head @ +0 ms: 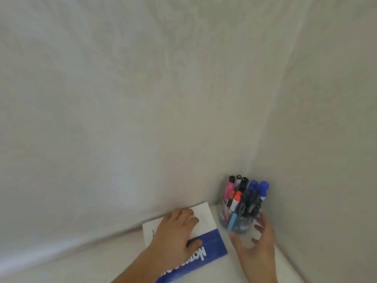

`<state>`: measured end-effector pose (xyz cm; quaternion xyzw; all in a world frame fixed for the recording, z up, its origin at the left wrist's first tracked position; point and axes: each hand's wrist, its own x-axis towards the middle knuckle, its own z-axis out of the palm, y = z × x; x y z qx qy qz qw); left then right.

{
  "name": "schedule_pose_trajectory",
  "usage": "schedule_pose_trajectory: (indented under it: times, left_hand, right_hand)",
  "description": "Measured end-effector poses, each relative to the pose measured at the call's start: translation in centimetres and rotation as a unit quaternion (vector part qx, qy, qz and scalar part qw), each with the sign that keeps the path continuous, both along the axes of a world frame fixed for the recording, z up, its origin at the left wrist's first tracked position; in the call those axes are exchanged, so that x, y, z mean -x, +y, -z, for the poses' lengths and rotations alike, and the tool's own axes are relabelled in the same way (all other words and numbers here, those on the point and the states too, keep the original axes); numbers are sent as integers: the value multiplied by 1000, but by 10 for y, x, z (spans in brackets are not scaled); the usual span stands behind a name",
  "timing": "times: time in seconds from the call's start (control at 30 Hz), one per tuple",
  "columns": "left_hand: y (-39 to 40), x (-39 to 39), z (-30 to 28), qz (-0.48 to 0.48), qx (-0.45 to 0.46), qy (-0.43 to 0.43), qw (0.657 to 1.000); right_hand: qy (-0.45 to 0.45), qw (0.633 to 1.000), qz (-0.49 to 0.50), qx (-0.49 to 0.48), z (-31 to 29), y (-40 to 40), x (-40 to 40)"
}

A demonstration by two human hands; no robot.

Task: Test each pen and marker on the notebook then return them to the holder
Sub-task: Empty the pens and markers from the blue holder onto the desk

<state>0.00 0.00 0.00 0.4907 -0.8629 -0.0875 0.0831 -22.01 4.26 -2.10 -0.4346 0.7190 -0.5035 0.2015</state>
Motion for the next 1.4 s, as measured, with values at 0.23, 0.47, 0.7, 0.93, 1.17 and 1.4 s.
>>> schedule_pose_trajectory:
  times: [0.23, 0.47, 0.7, 0.93, 1.17, 1.4]
  left_hand:
    - [6, -3, 51, 19, 93, 1, 996]
    - [60, -4, 27, 105, 47, -101, 988]
    - [124, 6, 8, 151, -31, -154, 976]
    - [123, 22, -35, -10, -58, 16, 998]
    - [68, 21, -10, -56, -181, 694, 695]
    - [51, 24, 25, -173, -217, 662, 696]
  right_hand:
    - [-36, 995, -50, 83, 27, -44, 3]
    - [-19, 989, -73, 130, 29, -12, 2]
    - [-16, 985, -133, 109, 30, 55, 8]
    - [-27, 968, -216, 126, 37, 56, 11]
    - [89, 960, -240, 111, 31, 40, 22]
    - [-13, 942, -263, 210, 17, 73, 4]
